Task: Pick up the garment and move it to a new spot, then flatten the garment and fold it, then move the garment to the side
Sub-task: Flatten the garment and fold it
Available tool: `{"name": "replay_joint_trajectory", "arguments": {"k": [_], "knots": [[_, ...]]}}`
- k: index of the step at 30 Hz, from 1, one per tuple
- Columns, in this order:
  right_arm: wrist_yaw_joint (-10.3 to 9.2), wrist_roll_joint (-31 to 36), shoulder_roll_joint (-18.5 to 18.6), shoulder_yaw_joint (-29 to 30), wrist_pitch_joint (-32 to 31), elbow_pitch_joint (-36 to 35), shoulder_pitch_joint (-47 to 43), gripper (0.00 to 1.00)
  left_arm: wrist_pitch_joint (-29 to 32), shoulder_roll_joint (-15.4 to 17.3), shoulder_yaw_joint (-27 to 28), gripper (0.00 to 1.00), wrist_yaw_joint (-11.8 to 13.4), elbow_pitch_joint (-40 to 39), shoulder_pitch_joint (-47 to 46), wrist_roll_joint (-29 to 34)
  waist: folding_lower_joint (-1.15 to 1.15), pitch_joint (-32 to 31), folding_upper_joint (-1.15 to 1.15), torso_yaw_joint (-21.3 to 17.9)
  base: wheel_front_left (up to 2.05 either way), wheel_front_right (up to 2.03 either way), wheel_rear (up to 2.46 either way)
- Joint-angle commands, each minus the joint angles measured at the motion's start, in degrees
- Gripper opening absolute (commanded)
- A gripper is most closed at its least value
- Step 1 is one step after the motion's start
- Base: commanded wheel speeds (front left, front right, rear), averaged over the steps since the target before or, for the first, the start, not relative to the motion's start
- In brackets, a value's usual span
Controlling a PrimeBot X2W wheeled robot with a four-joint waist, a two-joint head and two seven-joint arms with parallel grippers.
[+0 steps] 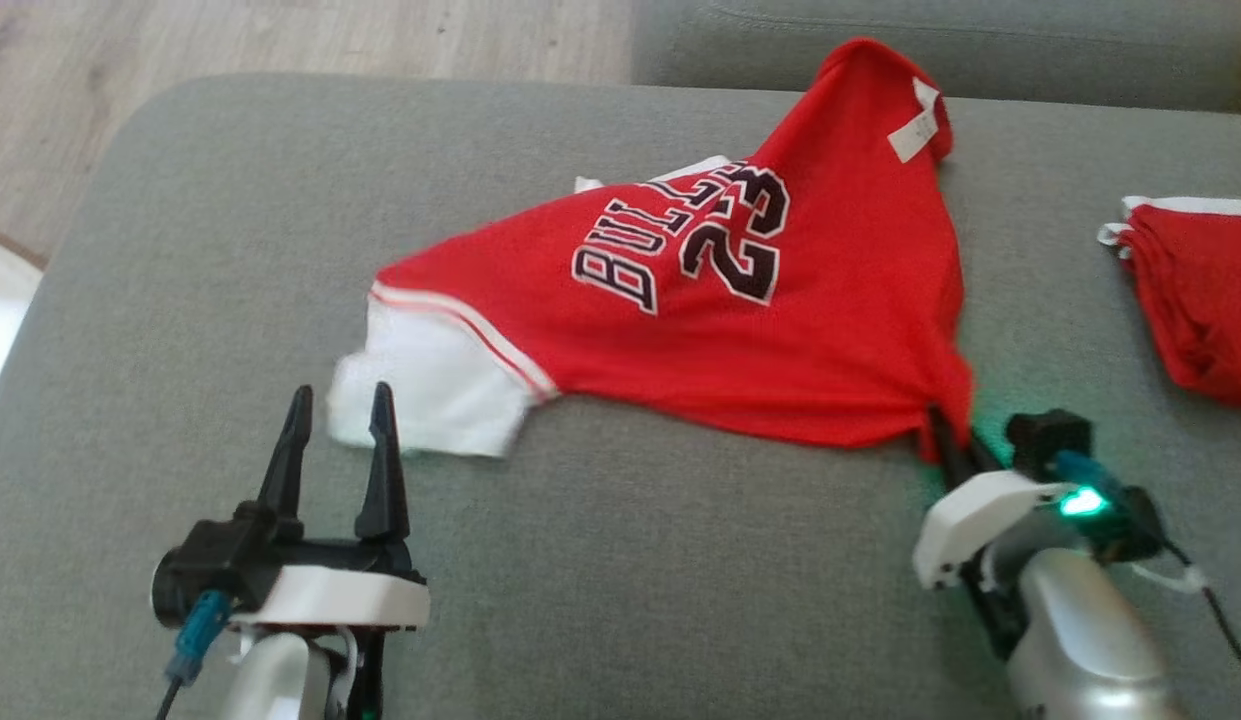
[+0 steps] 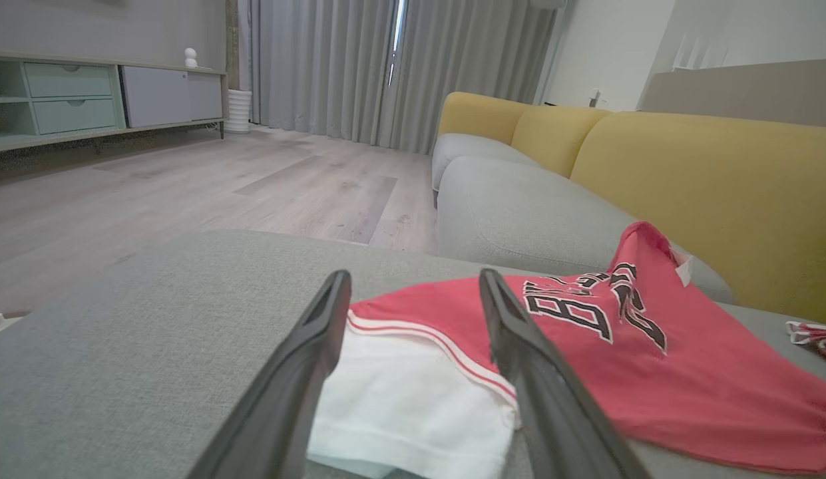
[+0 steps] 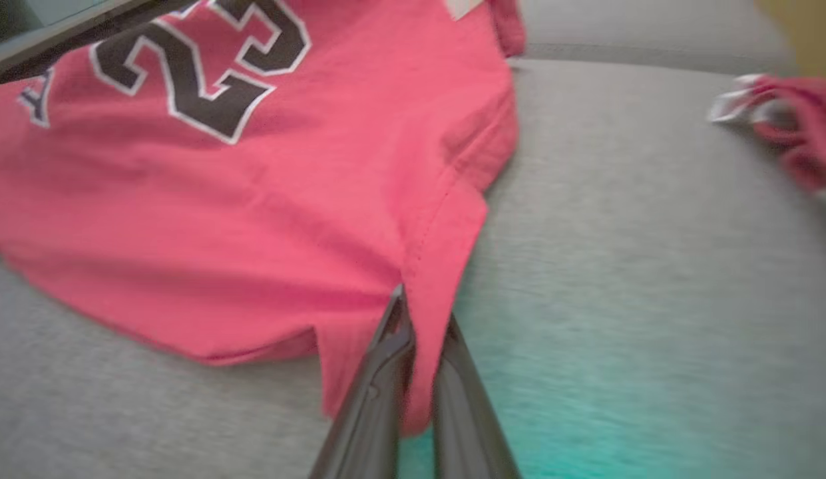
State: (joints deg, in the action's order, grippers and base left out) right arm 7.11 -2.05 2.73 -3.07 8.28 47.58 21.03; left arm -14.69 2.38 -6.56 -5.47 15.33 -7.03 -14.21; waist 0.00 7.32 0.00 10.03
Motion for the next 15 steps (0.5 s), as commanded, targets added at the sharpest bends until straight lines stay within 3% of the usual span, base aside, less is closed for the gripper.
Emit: {"name": "replay_joint_trajectory", "arguments": {"k": [1,7,12,13,14,15], "knots": [[0.37,2.9,0.1,1.8,1.0,-1.9,1.3,0.0,-0.3,0.5,2.4,1.0,0.3,-2.0,-2.0,0.0,0.0,-0.5,0.0,-0.9,0.0,0.0,0.0],[0.37,13.2,0.1,14.3,-0.9,-7.0,0.1,0.0,-0.3,0.5,2.5,1.0,0.2,-2.3,-1.7,0.0,0.0,-1.1,0.0,-2.8,0.0,0.0,0.0],[0.37,14.9,0.1,16.6,-2.3,-9.0,0.0,0.0,-0.3,0.5,2.3,1.0,0.1,-2.1,-1.8,0.2,0.0,-1.2,0.0,-3.3,0.0,0.0,0.0],[0.37,14.7,0.1,16.6,-2.5,-9.0,-0.1,0.12,-0.3,0.5,2.3,1.0,0.0,-2.1,-1.9,0.2,0.0,-1.2,0.0,-3.4,0.0,0.0,0.0],[0.37,14.6,0.1,16.5,-2.6,-9.0,-0.2,0.98,-0.3,0.5,2.2,1.0,0.0,-2.0,-1.9,0.2,0.0,-1.3,0.0,-3.4,0.0,0.0,0.0],[0.37,14.4,0.1,16.6,-2.6,-9.0,-0.4,1.0,-0.3,0.5,2.2,1.0,0.0,-1.9,-1.9,0.3,0.0,-1.4,0.0,-3.4,0.0,0.0,0.0]]}}
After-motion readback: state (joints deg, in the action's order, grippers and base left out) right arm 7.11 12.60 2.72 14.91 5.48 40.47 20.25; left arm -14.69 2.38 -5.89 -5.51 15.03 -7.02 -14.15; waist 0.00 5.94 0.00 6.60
